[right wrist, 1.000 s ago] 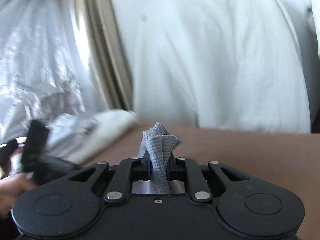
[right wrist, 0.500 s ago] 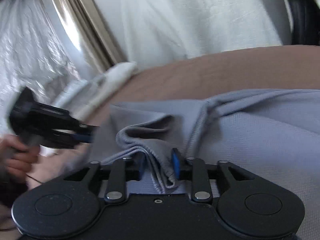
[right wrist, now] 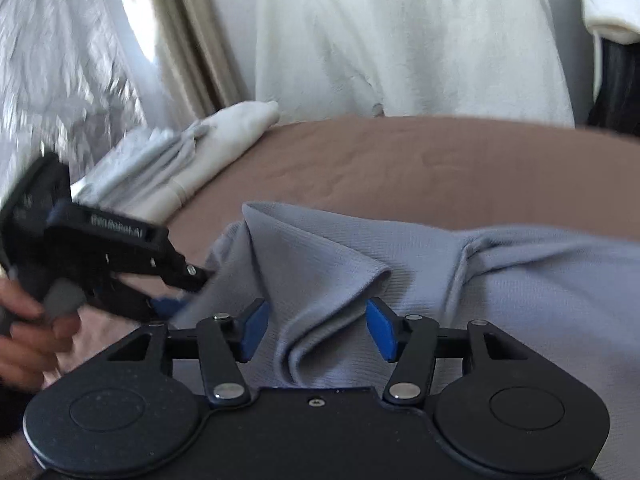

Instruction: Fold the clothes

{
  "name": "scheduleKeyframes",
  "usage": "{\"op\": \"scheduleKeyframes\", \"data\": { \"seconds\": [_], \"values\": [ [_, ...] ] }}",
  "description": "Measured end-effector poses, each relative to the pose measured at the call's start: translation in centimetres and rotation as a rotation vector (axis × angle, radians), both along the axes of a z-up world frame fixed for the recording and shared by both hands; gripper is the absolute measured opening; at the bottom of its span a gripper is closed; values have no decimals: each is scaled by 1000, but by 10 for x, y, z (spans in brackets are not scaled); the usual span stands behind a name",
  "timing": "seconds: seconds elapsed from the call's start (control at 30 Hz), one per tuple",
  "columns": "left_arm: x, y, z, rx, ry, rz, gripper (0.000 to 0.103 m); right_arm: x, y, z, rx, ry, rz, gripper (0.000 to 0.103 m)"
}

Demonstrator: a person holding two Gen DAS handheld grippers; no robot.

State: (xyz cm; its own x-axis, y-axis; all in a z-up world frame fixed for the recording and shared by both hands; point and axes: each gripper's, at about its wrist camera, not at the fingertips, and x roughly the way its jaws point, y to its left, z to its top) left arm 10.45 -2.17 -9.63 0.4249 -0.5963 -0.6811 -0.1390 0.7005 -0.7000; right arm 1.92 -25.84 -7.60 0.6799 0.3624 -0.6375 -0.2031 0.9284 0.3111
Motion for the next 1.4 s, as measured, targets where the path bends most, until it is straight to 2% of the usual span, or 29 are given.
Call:
{"op": "scheduleKeyframes", "data": {
  "seconds": [0.07,0.13,0.23,0.27,0.37,0.4,0.43,0.5,0.63,0.73,0.83,0.93,1.03,1.23,1.4],
  "values": [
    [-8,0,12,59,-53,-2,56,2,1,0,57,62,-39,60],
    [-17,-1,26,140,-112,-13,63,-4,6,2,53,93,-48,60],
    [-26,-2,36,164,-131,15,64,-10,17,5,-20,53,-69,60],
    [-29,-1,43,210,-157,32,64,-8,20,5,-27,50,-101,60],
    [-40,-1,65,349,-236,82,67,0,11,-1,101,141,-173,60],
    [-42,-5,71,391,-258,80,73,3,7,-3,152,178,-194,60],
    [-46,-6,71,381,-264,83,77,5,3,-4,203,203,-209,60],
    [-54,-7,72,362,-275,87,78,8,-2,-3,282,214,-225,60],
    [-53,-17,66,386,-269,52,78,10,2,4,260,199,-252,60],
    [-49,-27,60,417,-258,17,78,9,-2,4,289,212,-250,59],
    [-44,-27,56,386,-242,10,78,6,-11,3,325,216,-248,59],
    [-42,-21,52,348,-223,23,78,-1,-37,-8,385,239,-307,59],
    [-40,-17,50,339,-219,44,78,-4,-51,-9,353,234,-352,59],
    [-45,-28,66,364,-326,39,78,0,-46,-1,281,177,-342,60],
    [-37,-32,58,359,-282,19,78,5,-32,5,170,109,-265,62]
  ]
}}
